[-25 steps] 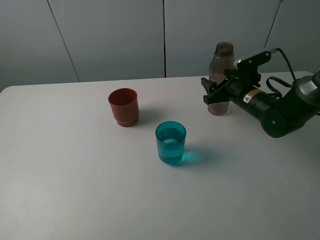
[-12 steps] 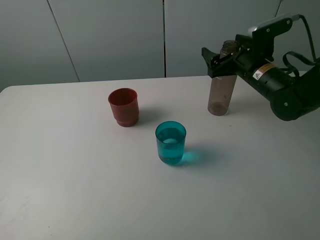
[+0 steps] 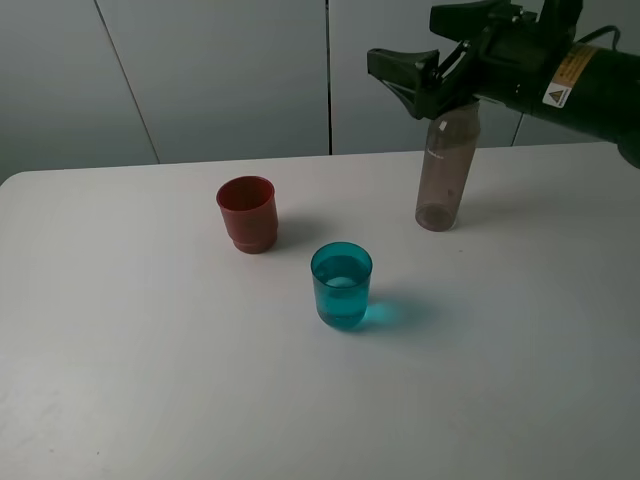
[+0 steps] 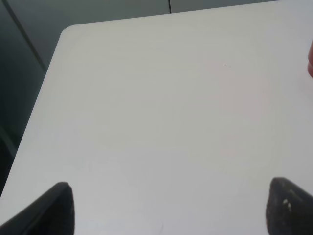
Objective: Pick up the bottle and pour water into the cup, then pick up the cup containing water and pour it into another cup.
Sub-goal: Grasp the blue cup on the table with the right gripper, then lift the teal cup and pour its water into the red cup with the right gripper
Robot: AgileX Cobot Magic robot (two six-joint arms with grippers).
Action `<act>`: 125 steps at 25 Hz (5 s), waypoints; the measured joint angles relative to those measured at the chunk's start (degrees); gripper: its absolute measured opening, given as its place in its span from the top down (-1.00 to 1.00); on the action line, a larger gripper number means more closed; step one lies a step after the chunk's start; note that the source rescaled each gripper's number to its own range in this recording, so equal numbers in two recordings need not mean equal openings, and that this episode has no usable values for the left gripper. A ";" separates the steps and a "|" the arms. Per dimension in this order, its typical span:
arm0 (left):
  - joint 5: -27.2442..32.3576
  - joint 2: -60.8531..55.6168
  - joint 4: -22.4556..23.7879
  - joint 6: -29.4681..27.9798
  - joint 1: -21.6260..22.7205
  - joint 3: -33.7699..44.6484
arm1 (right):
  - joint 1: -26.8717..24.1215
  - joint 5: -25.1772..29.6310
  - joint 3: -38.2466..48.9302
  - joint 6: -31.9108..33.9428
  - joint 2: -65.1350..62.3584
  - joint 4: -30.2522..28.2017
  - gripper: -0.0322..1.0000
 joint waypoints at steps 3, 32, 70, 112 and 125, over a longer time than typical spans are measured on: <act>0.00 0.00 0.00 0.00 0.00 0.00 | 0.00 -0.34 2.43 6.92 -0.14 -4.04 -0.99; 0.00 0.00 0.00 0.00 0.00 0.00 | 0.00 -10.25 18.87 -15.86 27.10 -4.74 -0.99; 0.00 0.00 0.00 -0.21 0.00 0.00 | 1.73 -14.37 5.33 -11.69 36.13 -15.09 -1.00; 0.00 0.00 0.00 -0.21 0.00 0.00 | 5.13 -14.02 0.15 -12.70 37.87 -18.11 0.79; 0.00 0.00 0.00 -0.21 0.00 0.00 | 5.13 -12.34 0.15 -12.70 35.08 -18.11 0.79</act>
